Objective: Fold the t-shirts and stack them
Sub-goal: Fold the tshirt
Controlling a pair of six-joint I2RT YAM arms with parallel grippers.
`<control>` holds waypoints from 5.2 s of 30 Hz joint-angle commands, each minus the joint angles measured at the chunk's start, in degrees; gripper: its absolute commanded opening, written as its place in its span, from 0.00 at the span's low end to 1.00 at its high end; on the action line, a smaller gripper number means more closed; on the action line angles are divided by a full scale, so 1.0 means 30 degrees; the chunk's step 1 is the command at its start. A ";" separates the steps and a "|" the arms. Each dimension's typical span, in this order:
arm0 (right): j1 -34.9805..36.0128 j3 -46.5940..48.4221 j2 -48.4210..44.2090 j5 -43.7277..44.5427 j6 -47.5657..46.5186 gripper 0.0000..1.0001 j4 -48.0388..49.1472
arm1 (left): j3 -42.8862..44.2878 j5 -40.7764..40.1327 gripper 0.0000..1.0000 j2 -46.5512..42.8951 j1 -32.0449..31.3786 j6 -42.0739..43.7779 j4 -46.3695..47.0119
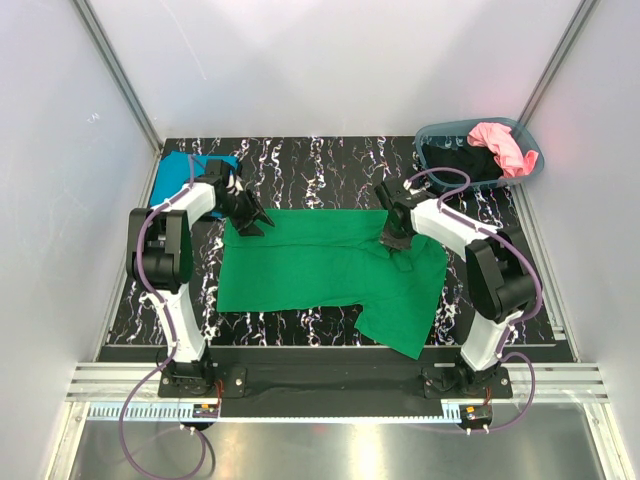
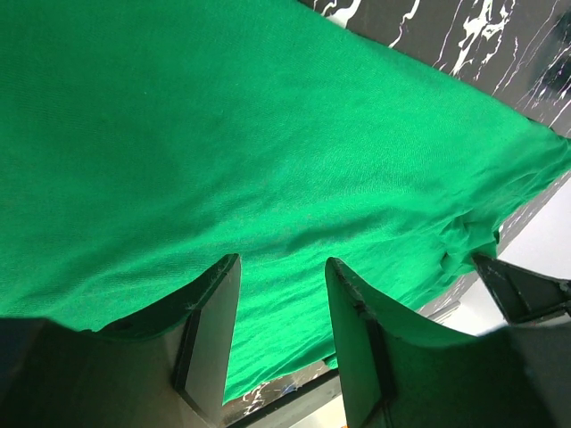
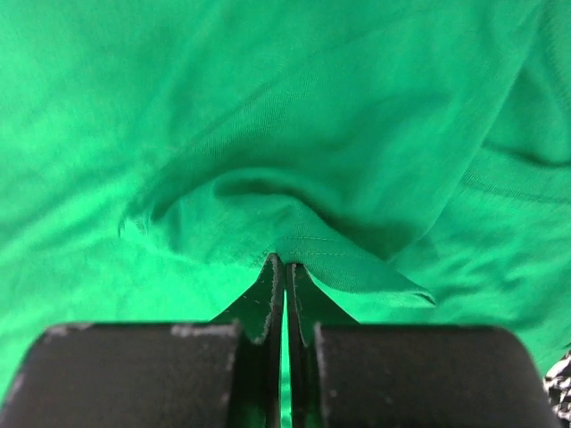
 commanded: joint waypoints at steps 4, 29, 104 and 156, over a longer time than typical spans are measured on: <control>-0.0082 -0.0461 -0.1571 -0.2879 0.0451 0.00 -0.0786 | 0.0451 -0.0054 0.48 0.0378 0.0057 -0.0075 0.0536; -0.2278 -0.0228 -0.2100 -0.5780 0.3205 0.00 -0.0959 | 0.0422 -0.1432 0.48 0.2020 0.0057 0.0804 0.0331; 0.2027 0.3841 0.3526 -0.1444 -1.0884 0.04 -0.1630 | 0.1388 -0.0963 0.48 0.2518 0.0086 0.1039 -0.0285; -0.7610 0.3875 0.2384 -0.1674 -0.4233 0.42 -0.0495 | 0.2178 -0.1373 0.48 0.3104 0.0057 0.0950 -0.0723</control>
